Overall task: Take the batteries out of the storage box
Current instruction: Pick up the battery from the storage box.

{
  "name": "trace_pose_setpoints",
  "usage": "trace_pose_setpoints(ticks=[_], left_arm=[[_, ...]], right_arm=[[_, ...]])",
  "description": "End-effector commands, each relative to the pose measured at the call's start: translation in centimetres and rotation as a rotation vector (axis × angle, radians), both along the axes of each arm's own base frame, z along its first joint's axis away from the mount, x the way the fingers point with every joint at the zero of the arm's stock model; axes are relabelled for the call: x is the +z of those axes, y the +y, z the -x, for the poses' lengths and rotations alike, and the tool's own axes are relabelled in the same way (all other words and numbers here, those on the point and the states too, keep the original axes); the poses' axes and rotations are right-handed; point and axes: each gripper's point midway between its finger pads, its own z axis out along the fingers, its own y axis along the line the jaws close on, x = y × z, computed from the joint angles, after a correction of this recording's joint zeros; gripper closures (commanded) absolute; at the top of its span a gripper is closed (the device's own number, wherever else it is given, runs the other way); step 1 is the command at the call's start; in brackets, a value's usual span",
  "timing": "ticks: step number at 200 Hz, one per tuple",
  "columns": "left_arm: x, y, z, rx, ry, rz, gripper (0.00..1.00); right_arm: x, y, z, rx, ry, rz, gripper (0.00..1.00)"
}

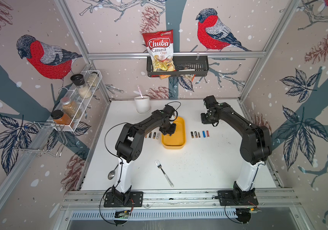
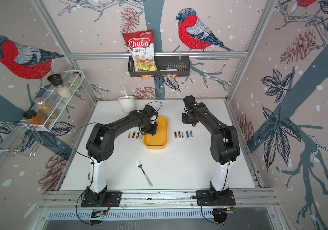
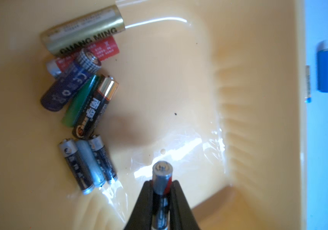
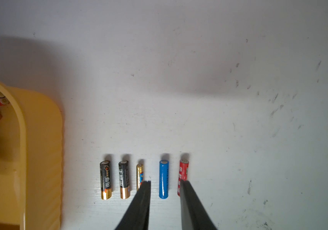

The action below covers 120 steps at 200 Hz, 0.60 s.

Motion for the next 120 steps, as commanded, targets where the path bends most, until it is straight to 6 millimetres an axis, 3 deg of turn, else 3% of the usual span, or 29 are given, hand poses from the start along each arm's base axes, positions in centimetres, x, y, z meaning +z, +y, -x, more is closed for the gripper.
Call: trace_pose_setpoints(ticks=[1, 63, 120], left_arm=[[2.0, -1.1, -0.4, 0.003, -0.008, 0.143, 0.85], [5.0, 2.2, -1.6, 0.073, -0.044, 0.234, 0.85], [7.4, 9.1, -2.5, 0.183, -0.091, 0.251, 0.85]], right_arm=[[0.1, 0.3, 0.0, 0.000, 0.006, 0.000, 0.68], [0.7, 2.6, -0.5, 0.033, 0.003, -0.015, 0.68], [0.8, 5.1, -0.9, 0.070, 0.001, -0.030, 0.68]])
